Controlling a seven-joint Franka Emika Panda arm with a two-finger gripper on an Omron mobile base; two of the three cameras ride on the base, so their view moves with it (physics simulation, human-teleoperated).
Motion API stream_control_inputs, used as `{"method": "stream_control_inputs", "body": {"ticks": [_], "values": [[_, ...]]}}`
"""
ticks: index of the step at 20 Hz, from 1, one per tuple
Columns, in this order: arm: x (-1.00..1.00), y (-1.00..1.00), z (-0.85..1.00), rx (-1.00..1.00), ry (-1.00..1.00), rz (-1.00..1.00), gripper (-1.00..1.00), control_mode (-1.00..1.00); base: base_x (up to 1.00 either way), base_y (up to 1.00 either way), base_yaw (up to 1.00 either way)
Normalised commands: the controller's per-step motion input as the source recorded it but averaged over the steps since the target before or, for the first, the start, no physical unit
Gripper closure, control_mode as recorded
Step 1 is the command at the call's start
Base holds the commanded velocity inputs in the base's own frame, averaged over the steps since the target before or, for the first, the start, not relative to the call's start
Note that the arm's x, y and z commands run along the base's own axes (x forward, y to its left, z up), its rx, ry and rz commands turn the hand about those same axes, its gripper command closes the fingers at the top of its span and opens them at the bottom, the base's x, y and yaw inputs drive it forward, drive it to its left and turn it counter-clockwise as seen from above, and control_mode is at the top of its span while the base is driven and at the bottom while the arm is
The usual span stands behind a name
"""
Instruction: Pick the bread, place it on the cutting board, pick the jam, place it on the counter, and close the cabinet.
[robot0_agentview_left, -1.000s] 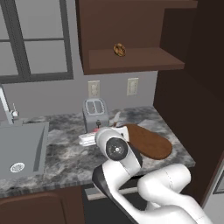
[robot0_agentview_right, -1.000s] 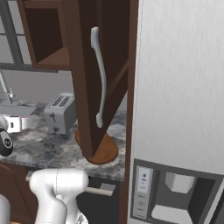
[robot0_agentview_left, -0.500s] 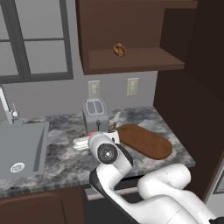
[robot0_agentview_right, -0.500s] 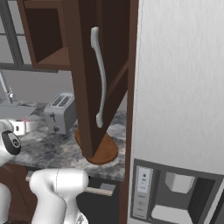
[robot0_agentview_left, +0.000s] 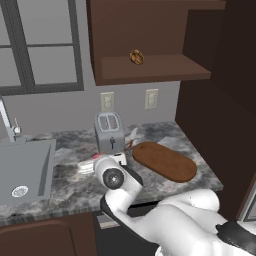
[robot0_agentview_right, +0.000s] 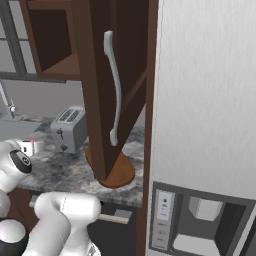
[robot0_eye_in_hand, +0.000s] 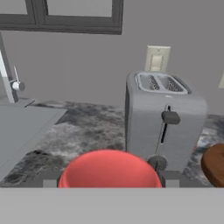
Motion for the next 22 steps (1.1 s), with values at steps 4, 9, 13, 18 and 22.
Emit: {"method": "stream_control_inputs", "body": {"ticks": [4,9,13,18,22], "values": [[0.08,0.22,-0.15,0.00,0.07,0.01,1.00,-1.00,0.00,0.00,0.00],[0.00,0.15,-0.21,0.00,0.08,0.03,1.00,-1.00,0.00,0.00,0.00],[0.00,0.09,-0.18,0.00,0.07,0.02,1.00,-1.00,0.00,0.00,0.00],[0.00,0.02,-0.18,0.00,0.01,0.01,1.00,-1.00,0.00,0.00,0.00],[0.00,0.00,-0.22,0.00,0.00,0.00,1.00,-1.00,0.00,0.00,0.00]]}}
